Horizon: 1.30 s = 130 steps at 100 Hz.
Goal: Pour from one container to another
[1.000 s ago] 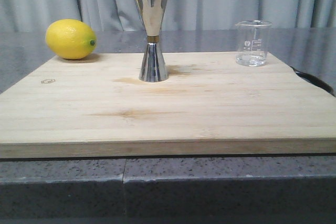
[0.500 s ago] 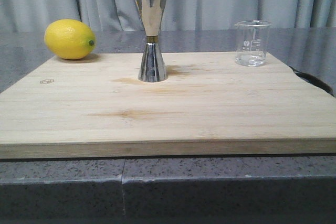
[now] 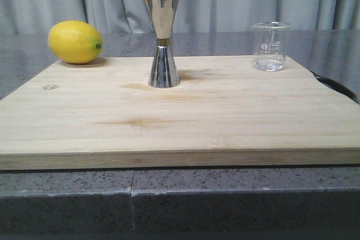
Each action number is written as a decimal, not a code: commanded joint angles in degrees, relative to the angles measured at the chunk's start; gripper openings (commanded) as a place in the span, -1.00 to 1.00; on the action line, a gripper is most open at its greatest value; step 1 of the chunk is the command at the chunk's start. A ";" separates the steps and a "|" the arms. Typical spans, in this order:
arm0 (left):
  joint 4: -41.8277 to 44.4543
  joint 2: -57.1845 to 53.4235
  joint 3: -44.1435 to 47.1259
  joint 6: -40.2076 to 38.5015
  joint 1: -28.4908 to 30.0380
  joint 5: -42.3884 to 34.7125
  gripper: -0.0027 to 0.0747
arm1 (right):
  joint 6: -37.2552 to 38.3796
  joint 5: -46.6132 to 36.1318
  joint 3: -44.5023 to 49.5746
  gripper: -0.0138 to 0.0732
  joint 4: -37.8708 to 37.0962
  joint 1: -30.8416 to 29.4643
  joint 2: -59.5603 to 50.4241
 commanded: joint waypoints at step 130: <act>-0.31 -1.32 0.33 0.07 0.12 -4.53 -0.98 | -0.28 -35.61 39.67 -0.85 2.06 -20.09 -43.99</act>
